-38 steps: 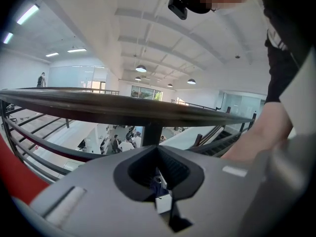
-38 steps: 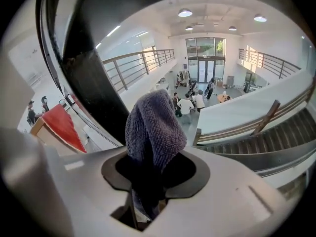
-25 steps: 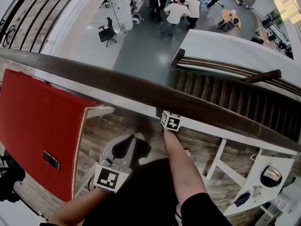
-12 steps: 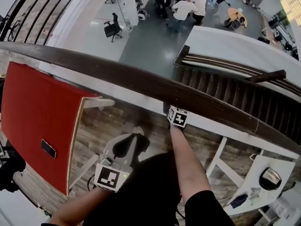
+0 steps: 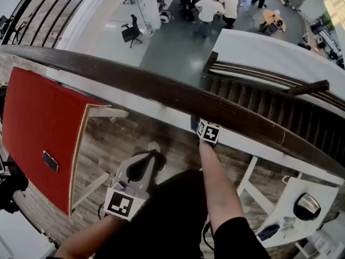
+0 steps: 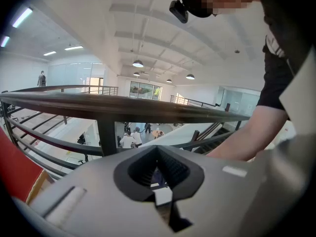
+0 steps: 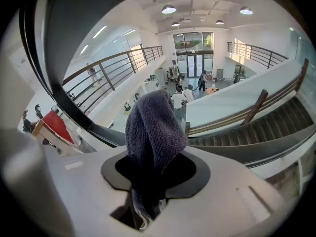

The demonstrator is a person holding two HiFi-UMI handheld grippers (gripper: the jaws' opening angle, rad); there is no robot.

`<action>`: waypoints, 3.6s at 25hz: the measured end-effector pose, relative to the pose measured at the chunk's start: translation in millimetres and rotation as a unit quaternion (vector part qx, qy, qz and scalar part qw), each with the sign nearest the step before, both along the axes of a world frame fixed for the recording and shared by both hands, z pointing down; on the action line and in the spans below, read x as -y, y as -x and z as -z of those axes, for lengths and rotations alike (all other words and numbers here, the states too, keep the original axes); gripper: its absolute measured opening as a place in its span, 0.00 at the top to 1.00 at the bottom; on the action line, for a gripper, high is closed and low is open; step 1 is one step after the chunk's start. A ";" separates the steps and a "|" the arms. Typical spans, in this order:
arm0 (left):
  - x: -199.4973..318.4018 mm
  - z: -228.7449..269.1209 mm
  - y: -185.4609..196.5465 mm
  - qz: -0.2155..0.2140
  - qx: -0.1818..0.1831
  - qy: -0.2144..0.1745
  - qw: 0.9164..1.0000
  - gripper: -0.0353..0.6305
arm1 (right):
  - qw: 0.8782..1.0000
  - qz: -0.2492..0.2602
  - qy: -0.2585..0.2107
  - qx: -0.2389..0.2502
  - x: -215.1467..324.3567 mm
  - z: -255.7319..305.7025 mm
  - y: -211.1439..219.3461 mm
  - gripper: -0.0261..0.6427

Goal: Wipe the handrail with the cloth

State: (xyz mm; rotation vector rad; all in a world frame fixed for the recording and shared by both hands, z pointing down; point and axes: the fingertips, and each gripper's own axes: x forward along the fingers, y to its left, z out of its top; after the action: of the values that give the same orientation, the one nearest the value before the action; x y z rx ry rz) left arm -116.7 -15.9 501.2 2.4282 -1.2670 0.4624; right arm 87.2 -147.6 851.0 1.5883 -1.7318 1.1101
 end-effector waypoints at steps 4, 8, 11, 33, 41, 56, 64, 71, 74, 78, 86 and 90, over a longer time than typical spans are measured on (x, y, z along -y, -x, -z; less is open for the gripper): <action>-8.8 4.5 -13.8 0.008 -0.003 -0.006 1.000 0.95 | 1.000 0.014 -0.005 0.000 -1.9 2.0 -13.8 0.77; -21.5 5.1 -36.8 0.001 -0.005 -0.003 1.000 0.95 | 1.000 0.028 -0.013 -0.001 -2.8 4.8 -24.8 0.77; -30.0 5.3 -51.8 0.001 -0.007 0.000 1.000 0.95 | 0.999 0.041 -0.012 -0.008 -5.8 5.3 -37.1 0.77; -84.4 -3.6 -142.2 -0.003 -0.021 0.046 0.999 0.95 | 0.998 0.066 -0.019 -0.002 -30.4 11.2 -123.6 0.77; -90.5 -7.3 -171.4 -0.016 -0.024 0.048 0.998 0.95 | 0.997 0.068 -0.029 0.003 -36.0 13.5 -143.4 0.77; -99.4 -8.1 -217.1 -0.045 -0.035 0.039 0.998 0.95 | 0.999 0.042 -0.030 0.000 -53.7 15.0 -201.4 0.77; -101.2 -5.1 -236.8 -0.055 -0.037 0.032 0.997 0.95 | 0.999 0.036 -0.029 -0.005 -62.9 12.1 -232.8 0.77; -101.1 -5.9 -249.4 -0.071 -0.034 0.033 0.996 0.95 | 0.999 0.022 -0.027 -0.013 -71.0 11.3 -260.7 0.77; -102.0 -2.8 -255.1 -0.082 -0.035 0.026 0.996 0.95 | 0.999 0.014 -0.025 -0.017 -80.1 9.8 -275.7 0.77; -104.3 -3.7 -251.2 -0.089 -0.029 0.027 0.995 0.95 | 0.999 -0.002 -0.030 -0.017 -85.5 7.3 -286.2 0.77; -92.5 23.2 -234.3 -0.091 -0.076 0.007 0.993 0.95 | 0.995 -0.086 -0.044 0.032 -101.4 38.1 -288.3 0.77; -75.4 39.9 -217.1 -0.105 -0.086 -0.016 0.991 0.95 | 0.991 -0.097 -0.083 0.042 -125.5 88.7 -270.6 0.78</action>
State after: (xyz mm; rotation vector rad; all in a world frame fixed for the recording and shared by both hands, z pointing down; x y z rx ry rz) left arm 100.4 59.5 461.3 2.5786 -0.9607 0.2829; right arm 357.9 -22.1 762.3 1.8699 -1.7923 1.1643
